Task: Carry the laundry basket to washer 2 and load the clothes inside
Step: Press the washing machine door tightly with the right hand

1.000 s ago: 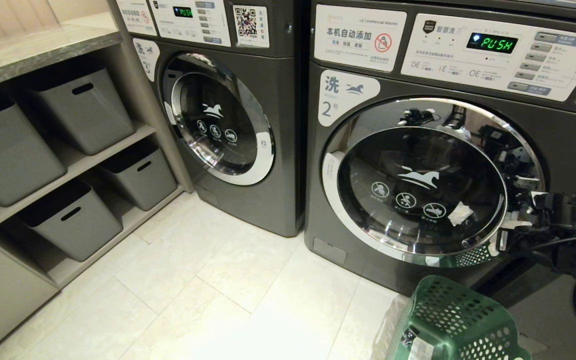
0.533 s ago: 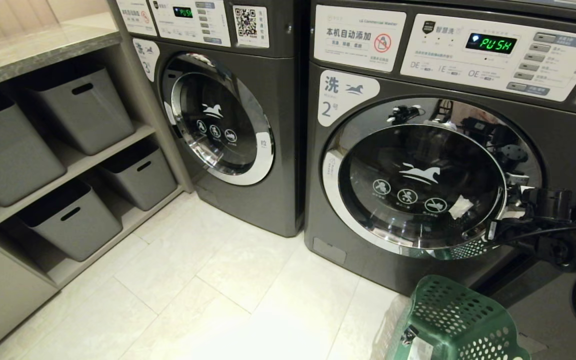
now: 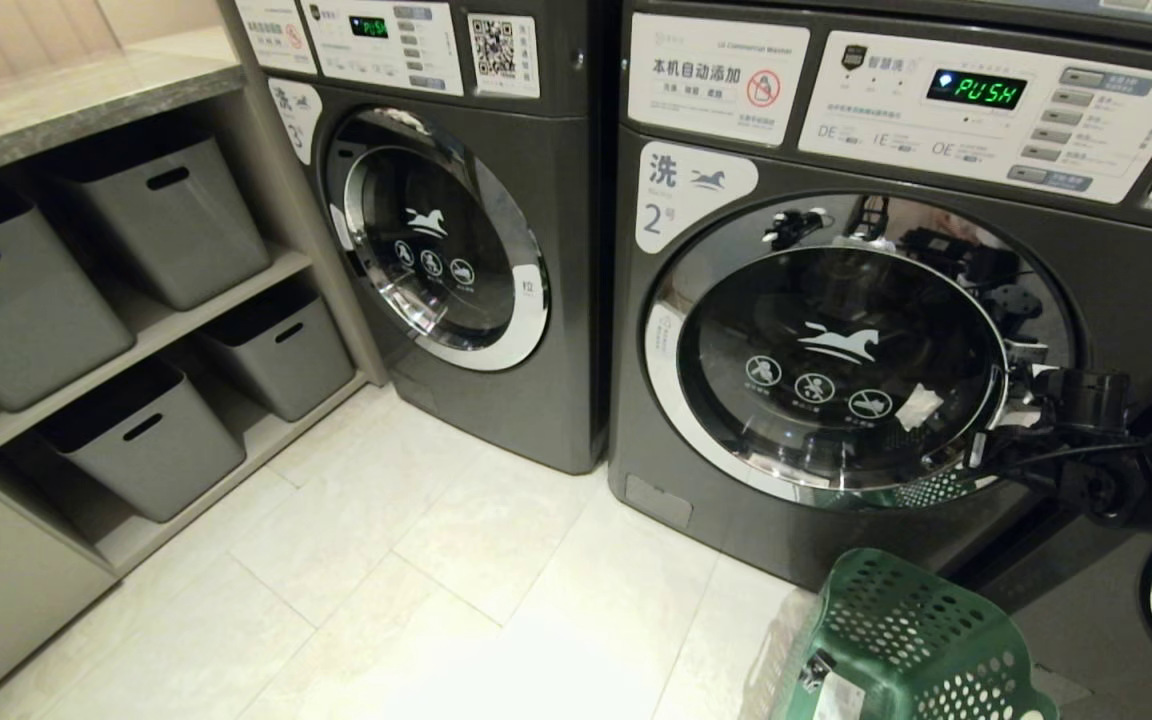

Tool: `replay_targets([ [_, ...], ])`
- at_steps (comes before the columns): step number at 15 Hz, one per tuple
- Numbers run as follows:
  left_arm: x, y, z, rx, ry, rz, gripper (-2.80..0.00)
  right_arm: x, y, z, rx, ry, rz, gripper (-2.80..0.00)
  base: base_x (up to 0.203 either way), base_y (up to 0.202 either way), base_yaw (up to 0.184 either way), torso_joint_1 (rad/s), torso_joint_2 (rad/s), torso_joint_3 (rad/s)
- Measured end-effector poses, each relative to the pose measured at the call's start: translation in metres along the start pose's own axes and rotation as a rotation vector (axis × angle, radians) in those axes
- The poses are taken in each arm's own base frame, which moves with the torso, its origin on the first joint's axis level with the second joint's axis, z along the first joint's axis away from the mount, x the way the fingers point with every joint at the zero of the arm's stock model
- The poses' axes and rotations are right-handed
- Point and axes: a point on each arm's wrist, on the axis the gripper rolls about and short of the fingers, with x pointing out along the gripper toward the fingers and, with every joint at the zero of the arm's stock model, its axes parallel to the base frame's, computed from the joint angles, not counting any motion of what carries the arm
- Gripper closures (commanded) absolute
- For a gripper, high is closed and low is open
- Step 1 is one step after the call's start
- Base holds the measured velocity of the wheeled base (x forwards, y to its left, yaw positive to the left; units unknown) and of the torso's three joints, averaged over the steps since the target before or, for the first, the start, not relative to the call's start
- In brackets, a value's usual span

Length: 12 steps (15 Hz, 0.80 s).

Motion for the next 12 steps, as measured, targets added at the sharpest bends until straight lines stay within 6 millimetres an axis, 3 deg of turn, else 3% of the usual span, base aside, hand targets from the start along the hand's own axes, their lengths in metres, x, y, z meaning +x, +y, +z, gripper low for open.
replay_targets([
  [3,0.000,0.000,0.000,-0.001,0.000,0.000,0.00,-0.004,-0.005,0.001,-0.012,-0.011,0.001,0.00,0.000,0.000,0.000,0.000,0.00,0.000],
  [5,0.000,0.000,0.000,-0.001,0.000,0.001,0.00,-0.023,-0.012,-0.004,-0.045,0.015,0.032,0.00,0.000,0.000,0.000,0.000,0.00,0.000],
  [8,0.000,0.000,0.000,-0.001,0.000,0.001,0.00,-0.079,-0.020,-0.017,-0.113,0.089,0.132,0.00,0.000,0.000,0.000,0.000,0.00,0.000],
  [12,0.000,0.000,0.000,-0.001,0.000,0.000,0.00,-0.170,-0.028,-0.024,-0.190,0.064,0.245,0.00,0.000,0.000,0.000,0.000,0.00,0.000],
])
